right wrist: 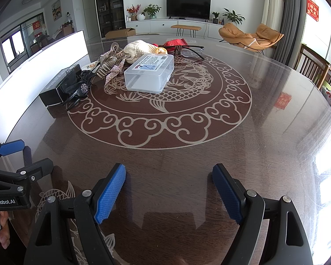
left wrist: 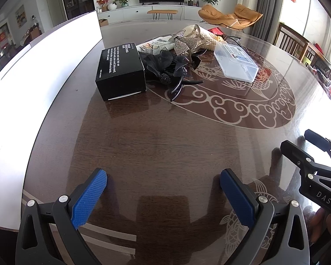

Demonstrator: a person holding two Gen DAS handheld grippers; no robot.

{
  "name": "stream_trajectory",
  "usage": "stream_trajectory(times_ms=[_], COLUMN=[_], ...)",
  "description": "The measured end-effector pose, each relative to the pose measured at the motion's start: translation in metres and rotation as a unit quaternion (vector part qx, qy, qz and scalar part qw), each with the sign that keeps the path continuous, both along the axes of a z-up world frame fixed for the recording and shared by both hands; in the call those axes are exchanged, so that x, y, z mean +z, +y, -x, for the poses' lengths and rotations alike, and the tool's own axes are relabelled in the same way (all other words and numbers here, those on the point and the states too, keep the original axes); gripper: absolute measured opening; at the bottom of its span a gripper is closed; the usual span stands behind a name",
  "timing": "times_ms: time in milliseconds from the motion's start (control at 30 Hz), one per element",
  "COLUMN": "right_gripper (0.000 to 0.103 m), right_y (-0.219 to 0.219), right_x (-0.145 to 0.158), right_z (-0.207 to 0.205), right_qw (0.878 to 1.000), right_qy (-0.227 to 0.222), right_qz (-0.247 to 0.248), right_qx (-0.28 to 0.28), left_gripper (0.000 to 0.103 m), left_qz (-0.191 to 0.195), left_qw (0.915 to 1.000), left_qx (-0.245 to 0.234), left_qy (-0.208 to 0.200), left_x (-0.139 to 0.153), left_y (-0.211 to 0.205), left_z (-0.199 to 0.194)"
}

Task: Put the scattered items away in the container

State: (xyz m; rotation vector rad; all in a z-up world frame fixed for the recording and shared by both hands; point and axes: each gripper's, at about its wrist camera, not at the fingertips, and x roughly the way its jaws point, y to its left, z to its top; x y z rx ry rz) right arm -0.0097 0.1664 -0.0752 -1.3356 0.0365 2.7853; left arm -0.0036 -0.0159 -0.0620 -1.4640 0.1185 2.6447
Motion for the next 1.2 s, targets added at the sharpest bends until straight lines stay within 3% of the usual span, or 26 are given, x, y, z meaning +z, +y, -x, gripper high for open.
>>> stream_trajectory(times_ms=[300,833,900,1000,1200], right_gripper=[0.082,0.083,0.083,0.083,0.083], right_y=[0.0,0.001,0.006,0.009,0.003], right_x=[0.0,0.001,0.007,0.027,0.039], right_z=[0.0,0.006,0.019,0.053,0.141], right_qw=[1.0,1.0,0.999,0.998,0.997], right_qy=[0.0,-0.006,0.004,0.04,0.028], right_qz=[-0.001,0.009,0.042,0.054,0.076], right_qx=[0.0,0.012,0.019,0.019,0.016], left_gripper=[0.103,0.103,0.103,0.103,0.103], left_qz=[0.001,0.0,0.0,0.0,0.0], left_qw=[0.9997,0.9994,0.9994,0.9992,0.9992], left_qx=[-0.019,0.033,0.035,0.04,0.04], left_qy=[-0.016,-0.011,-0.01,-0.009,-0.01], left_x=[0.002,0.0,0.0,0.0,0.0], left_y=[-0.004,-0.034,-0.034,-0.033,-0.033], left_z=[0.0,0.001,0.0,0.002,0.003])
